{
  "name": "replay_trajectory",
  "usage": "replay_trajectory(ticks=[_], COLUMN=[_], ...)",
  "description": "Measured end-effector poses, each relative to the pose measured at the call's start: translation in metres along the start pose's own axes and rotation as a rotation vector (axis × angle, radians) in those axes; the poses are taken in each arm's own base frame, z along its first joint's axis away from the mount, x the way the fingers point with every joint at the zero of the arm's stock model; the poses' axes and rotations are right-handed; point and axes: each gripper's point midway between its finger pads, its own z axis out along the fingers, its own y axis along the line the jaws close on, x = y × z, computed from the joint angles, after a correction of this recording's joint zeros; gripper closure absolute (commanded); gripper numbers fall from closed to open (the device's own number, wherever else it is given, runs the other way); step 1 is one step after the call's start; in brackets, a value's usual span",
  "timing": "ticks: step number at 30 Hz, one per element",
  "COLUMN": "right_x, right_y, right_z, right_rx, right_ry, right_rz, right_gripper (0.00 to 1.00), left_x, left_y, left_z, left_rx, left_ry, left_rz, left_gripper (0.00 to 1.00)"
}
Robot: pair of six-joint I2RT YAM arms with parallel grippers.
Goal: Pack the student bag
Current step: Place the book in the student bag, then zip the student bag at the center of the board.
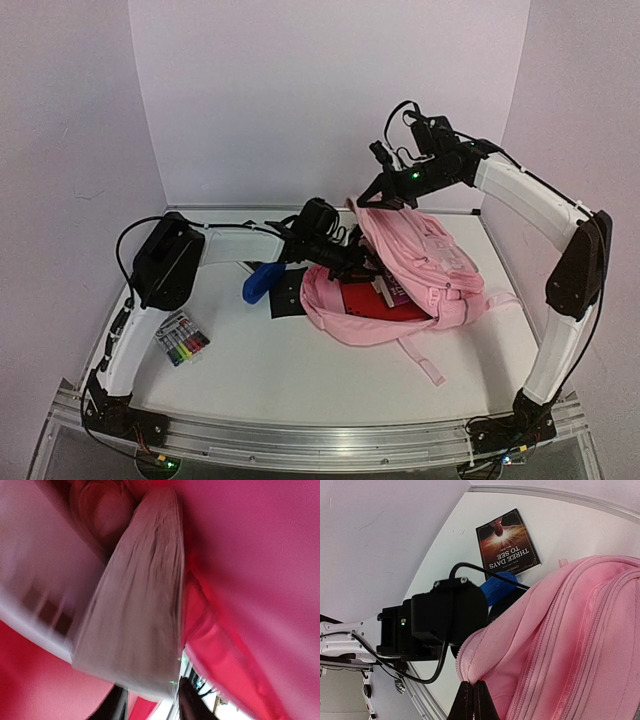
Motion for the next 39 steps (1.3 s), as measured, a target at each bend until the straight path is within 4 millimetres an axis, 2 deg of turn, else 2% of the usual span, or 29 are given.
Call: replay_trajectory(ticks=[3,5,7,12,14,16,19,24,28,32,35,39], right_x=[0.009,0.018,0.030,0.062,0.076,0.089,0.110,0.154,0.201,0.240,0.251,0.245], right_y=[-0.006,-0.009,-0.012,-0.022,-0.026,-0.030,-0.038,-0.055,-0.071,-0.083,-0.086,-0.081], right_z=[0.002,0.002,0.001,0.000,0.000,0.001,0.000,-0.010,-0.027,-0.051,-0.068,-0.080], right_rx=[-0.007,-0.007,-0.006,-0.002,0.001,0.006,0.014,0.040,0.052,0.059,0.071,0.089], right_ry=[0.010,0.017,0.027,0.071,0.100,0.135,0.207,0.368,0.540,0.676,0.729,0.726], right_rz=[-0.007,-0.024,-0.044,-0.087,-0.116,-0.150,-0.233,-0.390,-0.516,-0.628,-0.702,-0.751], right_gripper=[1.00,1.00,1.00,1.00,1.00,1.00,1.00,1.00,1.00,1.00,1.00,1.00], left_x=[0.027,0.035,0.030,-0.002,-0.010,-0.017,-0.015,-0.003,0.001,-0.006,-0.012,-0.014], left_y=[0.012,0.012,-0.001,-0.050,-0.056,-0.052,-0.036,-0.014,-0.004,0.003,0.009,0.016], left_z=[-0.021,-0.043,-0.070,-0.141,-0.161,-0.173,-0.175,-0.166,-0.162,-0.153,-0.144,-0.130], left_rx=[-0.058,-0.095,-0.115,-0.103,-0.105,-0.124,-0.176,-0.247,-0.284,-0.303,-0.312,-0.310], left_ry=[0.004,-0.017,-0.069,-0.243,-0.286,-0.315,-0.306,-0.243,-0.207,-0.171,-0.145,-0.102], left_rz=[-0.038,-0.047,-0.029,0.052,0.063,0.067,0.056,0.068,0.106,0.161,0.227,0.332], left_gripper=[0.38,0.34,0.33,0.32,0.30,0.30,0.29,0.24,0.21,0.21,0.22,0.25])
